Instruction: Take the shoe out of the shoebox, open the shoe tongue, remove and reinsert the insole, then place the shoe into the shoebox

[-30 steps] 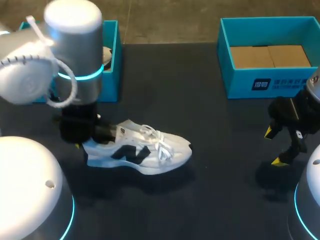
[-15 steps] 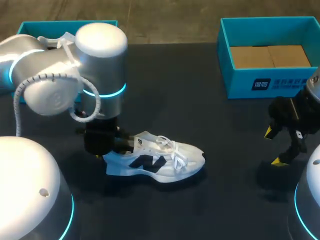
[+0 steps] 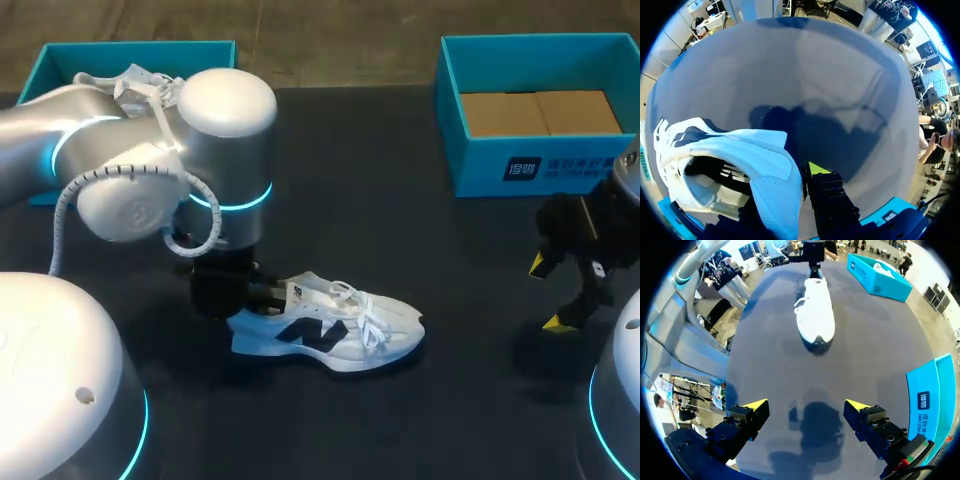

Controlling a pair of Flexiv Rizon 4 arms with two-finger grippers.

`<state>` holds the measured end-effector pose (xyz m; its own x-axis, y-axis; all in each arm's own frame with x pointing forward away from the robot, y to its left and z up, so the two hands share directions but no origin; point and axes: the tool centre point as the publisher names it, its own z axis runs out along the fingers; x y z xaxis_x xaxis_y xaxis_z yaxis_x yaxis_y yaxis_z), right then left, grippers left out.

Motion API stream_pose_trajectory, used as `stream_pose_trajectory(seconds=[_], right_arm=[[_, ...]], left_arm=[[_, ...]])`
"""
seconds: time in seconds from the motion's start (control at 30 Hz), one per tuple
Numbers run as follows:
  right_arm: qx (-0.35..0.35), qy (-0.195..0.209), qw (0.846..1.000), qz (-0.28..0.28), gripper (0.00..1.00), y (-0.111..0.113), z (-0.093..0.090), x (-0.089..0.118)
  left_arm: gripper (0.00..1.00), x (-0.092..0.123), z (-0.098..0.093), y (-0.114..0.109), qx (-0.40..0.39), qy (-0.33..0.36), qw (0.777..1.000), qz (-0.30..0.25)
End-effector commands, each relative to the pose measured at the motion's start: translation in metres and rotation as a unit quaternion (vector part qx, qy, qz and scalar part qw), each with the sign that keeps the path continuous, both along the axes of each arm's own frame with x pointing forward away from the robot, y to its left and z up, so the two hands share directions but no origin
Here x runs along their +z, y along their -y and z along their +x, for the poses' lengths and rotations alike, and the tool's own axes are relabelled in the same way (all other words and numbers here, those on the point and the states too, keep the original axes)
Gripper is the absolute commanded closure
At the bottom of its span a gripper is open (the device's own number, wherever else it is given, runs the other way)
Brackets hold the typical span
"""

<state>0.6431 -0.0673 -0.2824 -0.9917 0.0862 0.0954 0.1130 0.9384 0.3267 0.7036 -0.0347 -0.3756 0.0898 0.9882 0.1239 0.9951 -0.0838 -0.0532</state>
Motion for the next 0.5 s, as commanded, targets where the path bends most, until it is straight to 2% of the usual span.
stream_pose_trajectory(seconds=[0.03,0.5], right_arm=[[0.0,0.001,1.0,-0.001,0.0,0.0,-0.001,-0.001],[0.0,0.001,1.0,-0.001,0.0,0.0,-0.001,-0.001]], left_arm=[[1.0,-0.004,-0.001,0.005,-0.004,-0.001,1.0,0.002],[1.0,-0.014,-0.008,0.017,-0.014,-0.002,1.0,0.011]])
